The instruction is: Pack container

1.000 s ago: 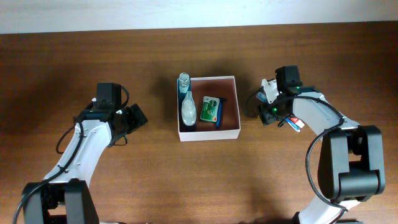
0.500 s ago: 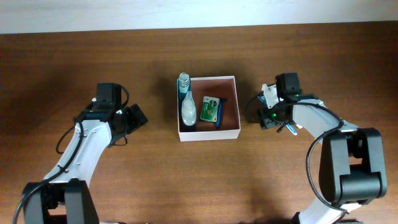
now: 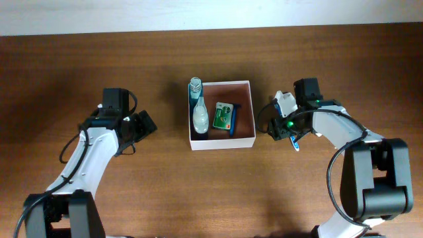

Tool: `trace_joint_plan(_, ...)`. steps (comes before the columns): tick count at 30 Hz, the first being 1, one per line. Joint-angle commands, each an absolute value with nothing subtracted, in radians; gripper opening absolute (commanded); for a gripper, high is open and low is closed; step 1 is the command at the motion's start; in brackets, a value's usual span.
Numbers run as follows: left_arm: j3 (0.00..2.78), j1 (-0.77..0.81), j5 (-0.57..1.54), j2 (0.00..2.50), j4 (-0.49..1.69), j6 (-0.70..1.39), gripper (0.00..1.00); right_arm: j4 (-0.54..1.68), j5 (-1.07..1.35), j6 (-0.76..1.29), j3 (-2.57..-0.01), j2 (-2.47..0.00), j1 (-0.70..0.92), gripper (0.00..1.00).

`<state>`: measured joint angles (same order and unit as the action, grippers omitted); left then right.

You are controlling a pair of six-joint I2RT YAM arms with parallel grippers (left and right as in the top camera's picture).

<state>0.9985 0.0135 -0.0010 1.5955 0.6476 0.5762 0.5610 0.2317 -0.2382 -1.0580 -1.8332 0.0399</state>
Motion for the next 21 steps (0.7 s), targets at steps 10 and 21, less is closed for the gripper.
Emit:
trace_joint_plan(10, 0.995, 0.012, -0.007, 1.599, 0.648, 0.571, 1.0, 0.556, 0.279, -0.201, -1.019, -1.871, 0.039, 0.99)
trace_joint_plan(21, 0.995, 0.012, -0.007, 1.599, 0.648, 0.571, 1.0, 0.516, 0.21, -0.194, -1.017, -1.873, 0.038, 0.99)
